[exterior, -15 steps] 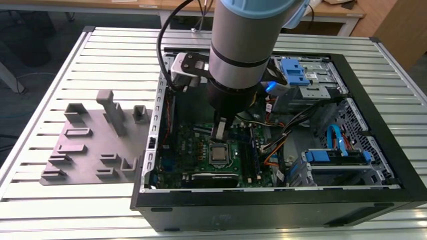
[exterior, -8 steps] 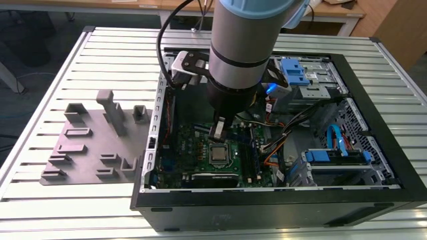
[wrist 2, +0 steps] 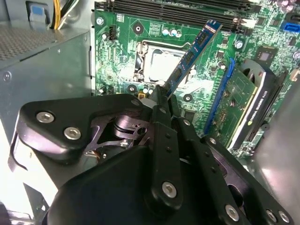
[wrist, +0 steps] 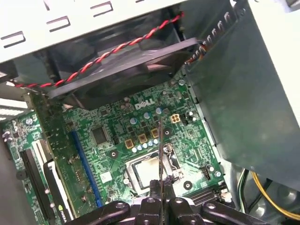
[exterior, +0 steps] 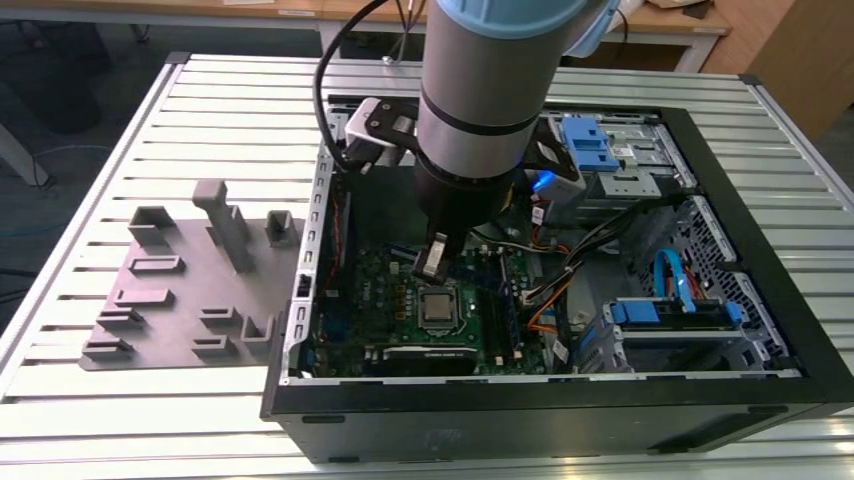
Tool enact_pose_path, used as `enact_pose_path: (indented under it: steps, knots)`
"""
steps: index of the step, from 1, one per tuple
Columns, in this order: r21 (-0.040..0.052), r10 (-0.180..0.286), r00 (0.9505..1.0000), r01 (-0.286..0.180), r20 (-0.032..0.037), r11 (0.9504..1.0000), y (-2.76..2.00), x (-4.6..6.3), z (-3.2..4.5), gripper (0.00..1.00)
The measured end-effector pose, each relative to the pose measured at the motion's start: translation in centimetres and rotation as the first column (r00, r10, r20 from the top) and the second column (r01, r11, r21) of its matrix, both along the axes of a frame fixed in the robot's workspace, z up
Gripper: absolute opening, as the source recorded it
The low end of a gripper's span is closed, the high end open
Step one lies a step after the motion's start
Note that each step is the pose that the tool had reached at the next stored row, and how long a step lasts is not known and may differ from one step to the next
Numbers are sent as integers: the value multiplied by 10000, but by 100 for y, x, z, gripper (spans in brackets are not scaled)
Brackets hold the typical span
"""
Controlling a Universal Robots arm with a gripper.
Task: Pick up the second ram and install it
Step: 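Insert the second ram into the second slot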
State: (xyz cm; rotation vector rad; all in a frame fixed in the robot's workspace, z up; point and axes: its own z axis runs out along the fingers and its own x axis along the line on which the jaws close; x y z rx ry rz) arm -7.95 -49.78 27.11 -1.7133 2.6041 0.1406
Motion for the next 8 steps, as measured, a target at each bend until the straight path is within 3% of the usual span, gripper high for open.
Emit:
enact_pose_path:
  steps: [8]
  knots:
    - [0,-638,9980,638,0,9980,0,0,-2,11]
